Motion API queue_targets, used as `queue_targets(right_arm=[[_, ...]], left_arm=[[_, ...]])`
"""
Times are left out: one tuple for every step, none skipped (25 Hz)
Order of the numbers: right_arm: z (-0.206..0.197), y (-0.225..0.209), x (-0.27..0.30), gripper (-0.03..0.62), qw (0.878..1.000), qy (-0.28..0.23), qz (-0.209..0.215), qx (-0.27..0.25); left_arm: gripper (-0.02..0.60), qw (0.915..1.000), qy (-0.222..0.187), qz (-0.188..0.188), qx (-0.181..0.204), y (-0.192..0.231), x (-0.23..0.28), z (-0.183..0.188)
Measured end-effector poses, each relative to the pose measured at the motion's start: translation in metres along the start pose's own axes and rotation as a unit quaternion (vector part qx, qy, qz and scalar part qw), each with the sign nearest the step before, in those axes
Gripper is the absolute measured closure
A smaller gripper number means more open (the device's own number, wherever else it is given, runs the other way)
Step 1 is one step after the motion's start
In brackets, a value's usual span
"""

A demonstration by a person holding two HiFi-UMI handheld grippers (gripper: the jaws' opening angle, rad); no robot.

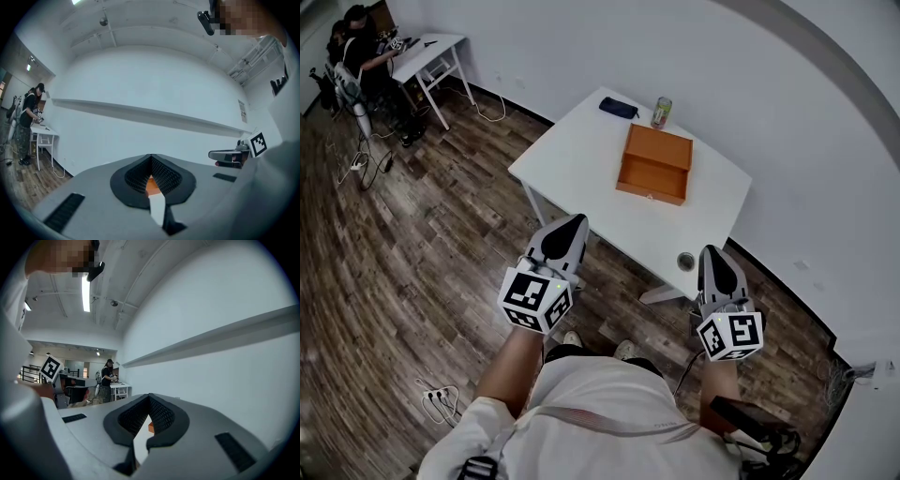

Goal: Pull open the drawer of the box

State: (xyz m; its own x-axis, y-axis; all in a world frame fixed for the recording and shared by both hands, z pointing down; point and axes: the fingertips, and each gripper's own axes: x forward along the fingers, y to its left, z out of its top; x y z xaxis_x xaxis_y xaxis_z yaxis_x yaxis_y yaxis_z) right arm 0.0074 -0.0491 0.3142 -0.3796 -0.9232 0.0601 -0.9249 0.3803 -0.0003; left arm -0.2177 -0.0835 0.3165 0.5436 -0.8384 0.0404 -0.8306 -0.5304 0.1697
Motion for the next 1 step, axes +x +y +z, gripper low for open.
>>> queue_targets(right_arm=[[0.0001,-0.0014,-0.0004,0.591,1.000,0.000,0.000,-0.001]], left_arm=[[0.571,1.0000,0.000,-0.001,0.000,-0.0016,0.0013,-0.0001]])
